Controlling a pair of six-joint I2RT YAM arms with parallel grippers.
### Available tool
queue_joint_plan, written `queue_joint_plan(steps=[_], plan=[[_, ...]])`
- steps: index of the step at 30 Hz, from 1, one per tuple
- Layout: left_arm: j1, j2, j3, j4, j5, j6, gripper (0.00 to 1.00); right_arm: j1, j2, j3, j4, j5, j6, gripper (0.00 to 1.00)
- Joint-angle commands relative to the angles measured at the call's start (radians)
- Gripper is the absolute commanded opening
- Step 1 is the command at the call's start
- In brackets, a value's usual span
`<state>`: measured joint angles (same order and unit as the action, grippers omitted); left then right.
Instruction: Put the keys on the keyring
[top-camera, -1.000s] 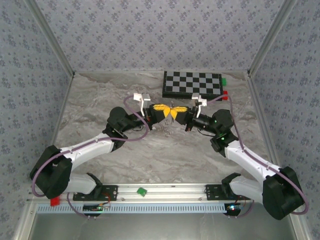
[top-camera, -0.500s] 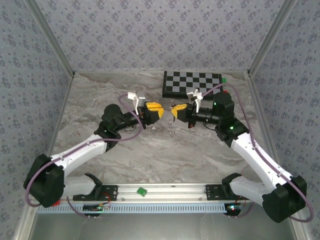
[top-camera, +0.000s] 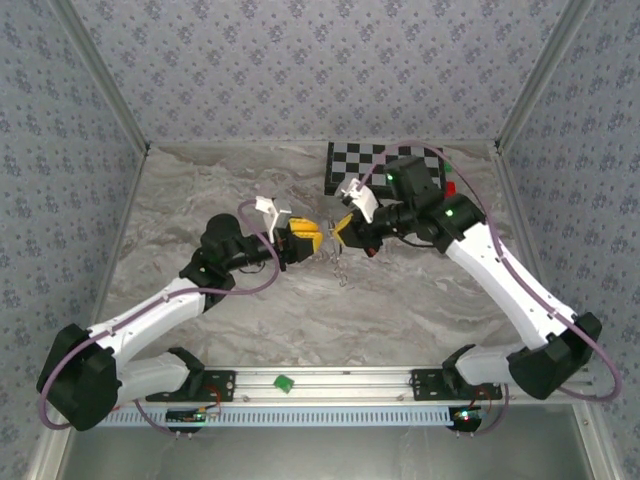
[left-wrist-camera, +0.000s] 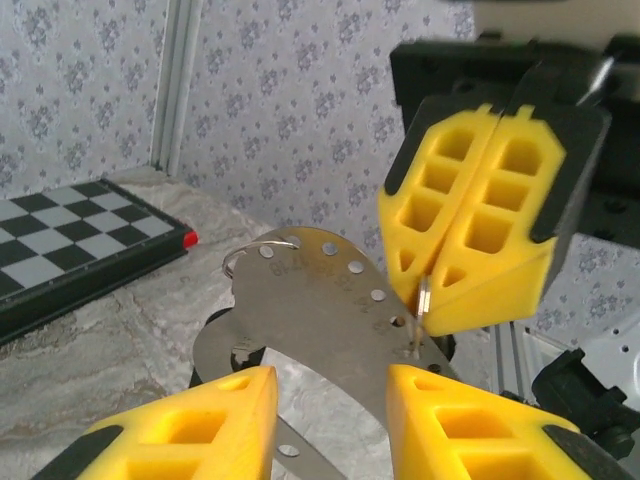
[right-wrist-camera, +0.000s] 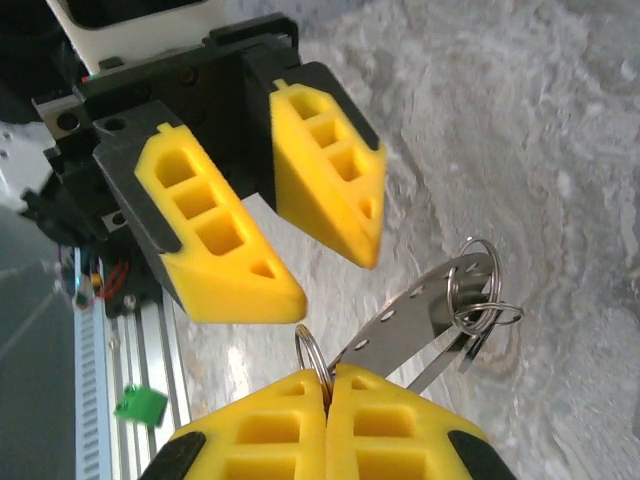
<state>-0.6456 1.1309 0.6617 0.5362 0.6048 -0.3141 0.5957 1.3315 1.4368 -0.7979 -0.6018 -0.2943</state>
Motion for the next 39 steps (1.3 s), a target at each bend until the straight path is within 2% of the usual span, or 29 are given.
queue_joint_plan(steps=[1, 6, 14, 26, 33, 39], plan=[[0.003, -0.006, -0.001, -0.023, 0.015, 0.049, 0.33, 0.041, 0.061, 0.113, -0.250, 0.125, -0.141, 0.00], [0.001, 0.004, 0.000, -0.034, 0.041, 0.059, 0.33, 0.101, 0.111, 0.158, -0.301, 0.234, -0.184, 0.00], [-0.005, 0.039, 0.019, -0.080, 0.109, 0.099, 0.32, 0.136, 0.135, 0.161, -0.316, 0.303, -0.212, 0.00], [-0.016, 0.101, 0.045, -0.076, 0.182, 0.089, 0.32, 0.137, 0.136, 0.146, -0.298, 0.275, -0.210, 0.00], [-0.020, 0.099, 0.030, -0.013, 0.216, 0.058, 0.31, 0.138, 0.142, 0.151, -0.292, 0.261, -0.204, 0.00], [-0.029, 0.110, 0.042, -0.011, 0.221, 0.055, 0.29, 0.152, 0.156, 0.154, -0.294, 0.251, -0.203, 0.00]])
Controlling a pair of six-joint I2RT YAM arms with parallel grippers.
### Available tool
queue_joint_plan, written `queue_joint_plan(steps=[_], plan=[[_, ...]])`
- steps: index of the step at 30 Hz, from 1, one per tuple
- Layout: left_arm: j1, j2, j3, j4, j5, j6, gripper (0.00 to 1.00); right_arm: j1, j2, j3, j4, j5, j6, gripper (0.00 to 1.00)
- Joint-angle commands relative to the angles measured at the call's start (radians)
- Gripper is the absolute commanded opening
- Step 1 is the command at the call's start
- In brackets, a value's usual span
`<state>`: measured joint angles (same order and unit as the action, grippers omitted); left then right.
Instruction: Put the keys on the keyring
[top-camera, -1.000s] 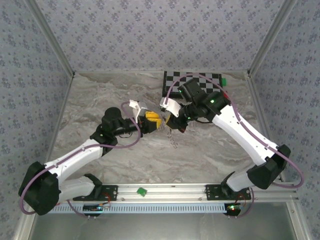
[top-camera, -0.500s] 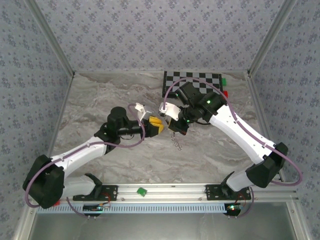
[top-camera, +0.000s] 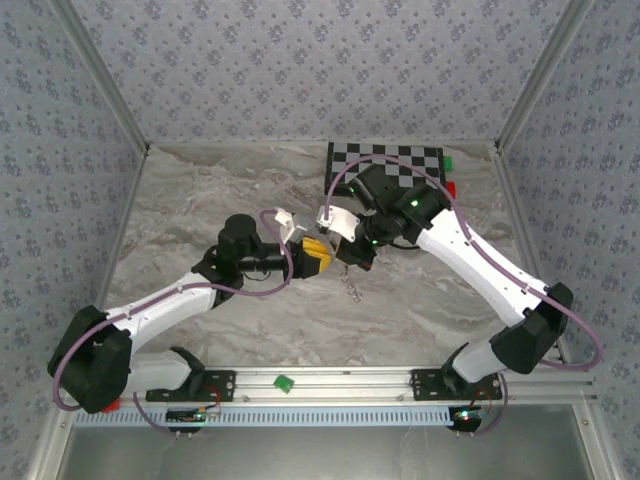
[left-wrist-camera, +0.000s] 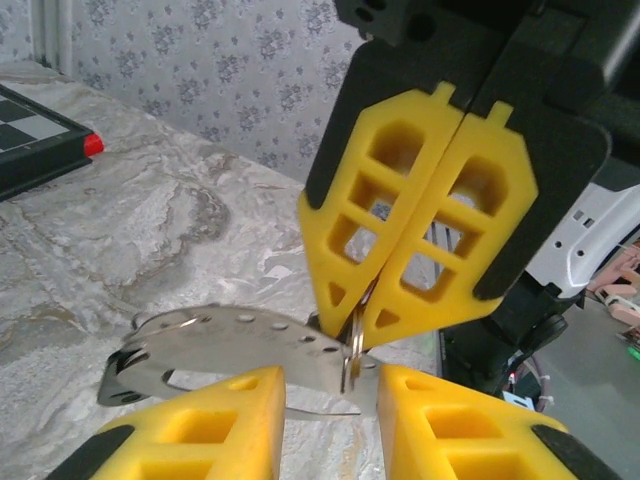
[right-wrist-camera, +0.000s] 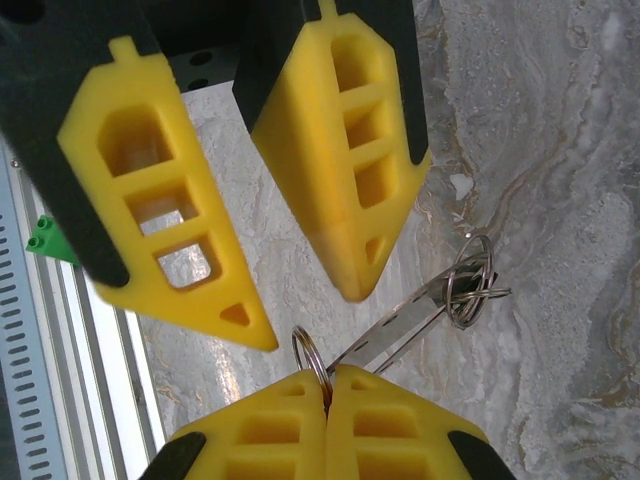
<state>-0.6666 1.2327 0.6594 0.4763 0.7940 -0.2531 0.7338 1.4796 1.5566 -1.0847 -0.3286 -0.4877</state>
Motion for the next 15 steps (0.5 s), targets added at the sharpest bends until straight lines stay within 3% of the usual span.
queue_joint_plan(steps=[1, 15], plan=[[-0.010, 0.009, 0.045, 0.050, 0.032, -0.006, 0.28, 0.017, 0.010, 0.037, -0.008, -0.020, -0.010, 0.00], [-0.024, 0.036, 0.068, 0.015, 0.055, 0.016, 0.19, 0.027, 0.023, 0.060, -0.014, -0.033, -0.011, 0.00]])
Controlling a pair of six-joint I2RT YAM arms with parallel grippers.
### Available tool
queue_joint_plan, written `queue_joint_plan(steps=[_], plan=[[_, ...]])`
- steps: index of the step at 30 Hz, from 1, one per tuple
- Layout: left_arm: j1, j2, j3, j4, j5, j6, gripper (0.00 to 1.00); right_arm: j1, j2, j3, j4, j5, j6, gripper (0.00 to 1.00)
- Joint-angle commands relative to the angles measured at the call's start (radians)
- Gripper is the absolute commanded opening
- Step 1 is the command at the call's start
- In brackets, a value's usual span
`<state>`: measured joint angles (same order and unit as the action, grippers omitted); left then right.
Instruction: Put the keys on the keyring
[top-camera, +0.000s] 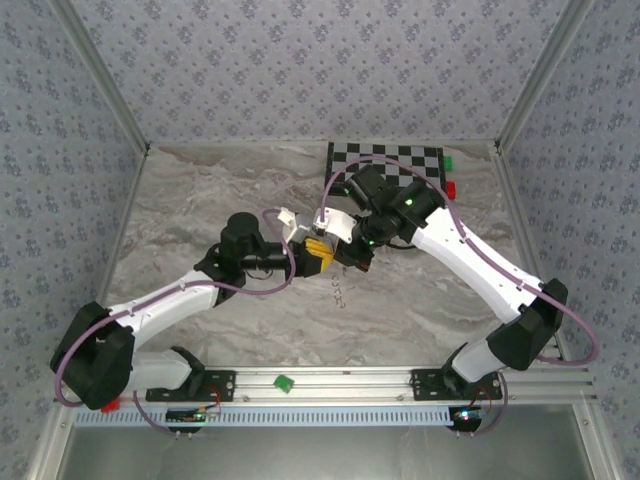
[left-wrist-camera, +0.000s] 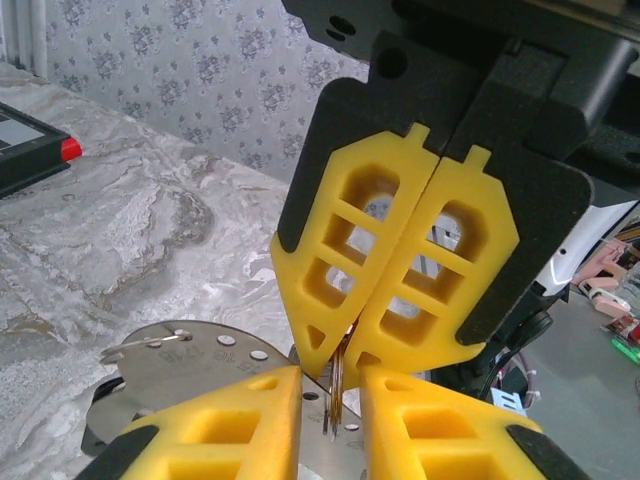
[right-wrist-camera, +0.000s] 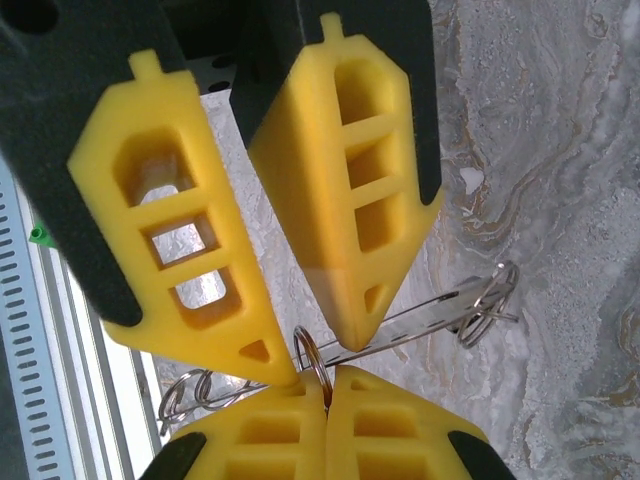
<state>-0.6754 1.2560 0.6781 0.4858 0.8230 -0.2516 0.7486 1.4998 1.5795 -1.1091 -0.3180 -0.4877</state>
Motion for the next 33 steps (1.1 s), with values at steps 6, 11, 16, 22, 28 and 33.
queue_joint_plan(steps=[6, 11, 16, 22, 28, 33], plan=[[-0.014, 0.005, 0.052, -0.039, 0.023, 0.044, 0.17, 0.010, -0.011, 0.030, 0.006, -0.050, -0.009, 0.00], [-0.009, -0.006, 0.045, -0.041, 0.003, 0.048, 0.17, -0.004, -0.037, 0.003, 0.026, -0.060, -0.006, 0.00], [-0.010, 0.002, 0.049, -0.020, 0.005, 0.028, 0.17, -0.006, -0.047, -0.007, 0.038, -0.073, -0.002, 0.00], [-0.012, 0.004, 0.049, -0.013, 0.009, 0.024, 0.16, -0.002, -0.044, -0.009, 0.048, -0.082, -0.002, 0.00], [-0.015, 0.016, 0.054, -0.016, 0.010, 0.026, 0.15, -0.003, -0.044, -0.004, 0.061, -0.115, 0.005, 0.00], [-0.018, 0.021, 0.057, -0.012, 0.014, 0.022, 0.01, 0.001, -0.052, -0.011, 0.075, -0.139, 0.009, 0.00]])
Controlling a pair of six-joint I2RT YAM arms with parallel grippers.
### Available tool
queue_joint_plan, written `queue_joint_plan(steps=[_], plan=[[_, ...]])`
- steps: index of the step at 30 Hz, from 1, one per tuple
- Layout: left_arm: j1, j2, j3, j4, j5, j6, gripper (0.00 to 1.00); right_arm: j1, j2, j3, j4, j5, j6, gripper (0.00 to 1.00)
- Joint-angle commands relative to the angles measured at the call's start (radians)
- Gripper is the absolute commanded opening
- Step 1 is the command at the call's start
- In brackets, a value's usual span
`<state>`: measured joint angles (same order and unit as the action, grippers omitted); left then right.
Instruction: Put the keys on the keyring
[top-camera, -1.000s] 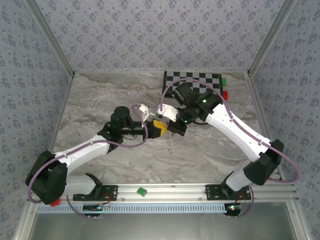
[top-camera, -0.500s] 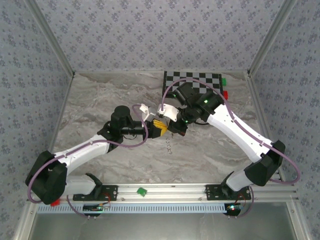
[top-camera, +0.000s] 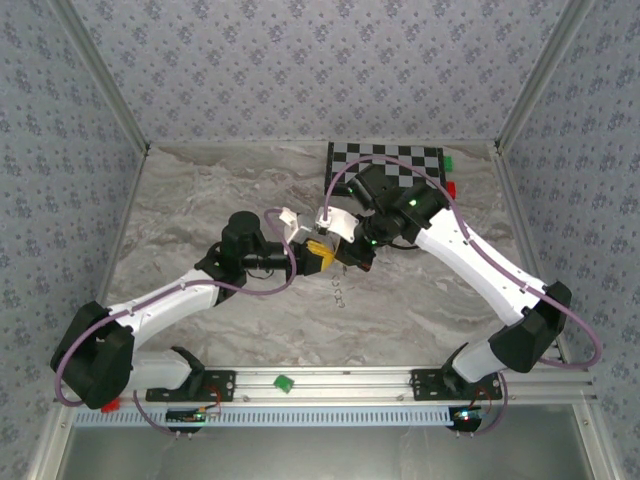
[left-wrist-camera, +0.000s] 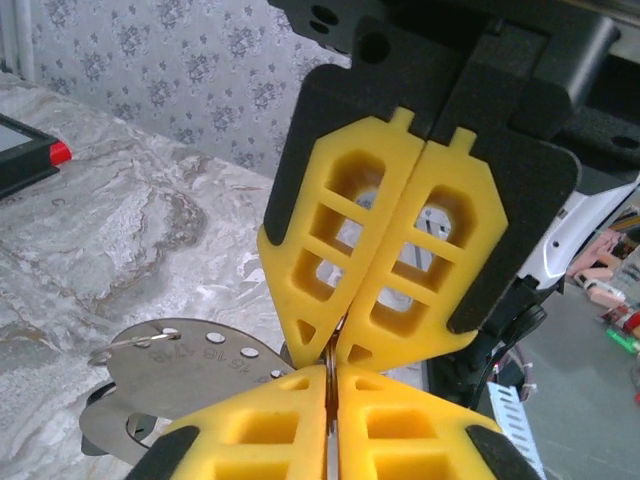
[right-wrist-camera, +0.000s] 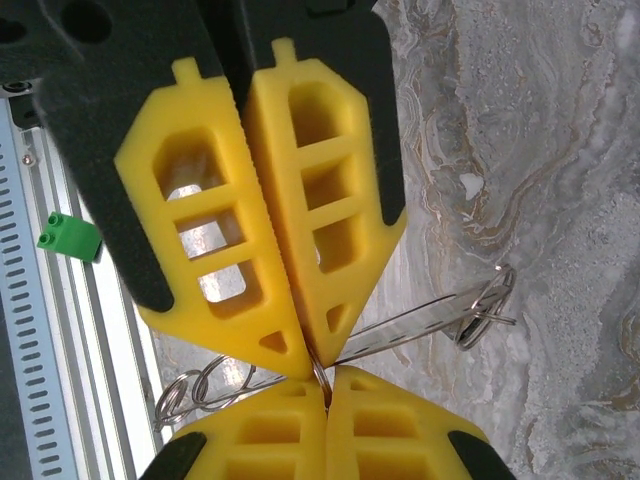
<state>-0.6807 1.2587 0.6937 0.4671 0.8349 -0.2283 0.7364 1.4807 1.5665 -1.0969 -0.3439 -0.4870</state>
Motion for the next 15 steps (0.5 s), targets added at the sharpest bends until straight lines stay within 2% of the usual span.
queue_joint_plan(steps=[1, 8, 10, 15], plan=[[-0.013, 0.019, 0.041, 0.005, -0.001, 0.000, 0.00, 0.013, -0.037, 0.000, 0.066, -0.113, 0.011, 0.00], [-0.014, 0.000, 0.027, 0.018, -0.022, -0.003, 0.00, 0.007, -0.073, -0.043, 0.091, -0.119, 0.030, 0.00], [-0.013, -0.011, 0.021, 0.030, -0.026, -0.009, 0.00, -0.001, -0.097, -0.071, 0.116, -0.116, 0.044, 0.03], [-0.013, -0.030, 0.020, 0.028, -0.022, -0.010, 0.00, -0.023, -0.144, -0.124, 0.164, -0.133, 0.064, 0.00]])
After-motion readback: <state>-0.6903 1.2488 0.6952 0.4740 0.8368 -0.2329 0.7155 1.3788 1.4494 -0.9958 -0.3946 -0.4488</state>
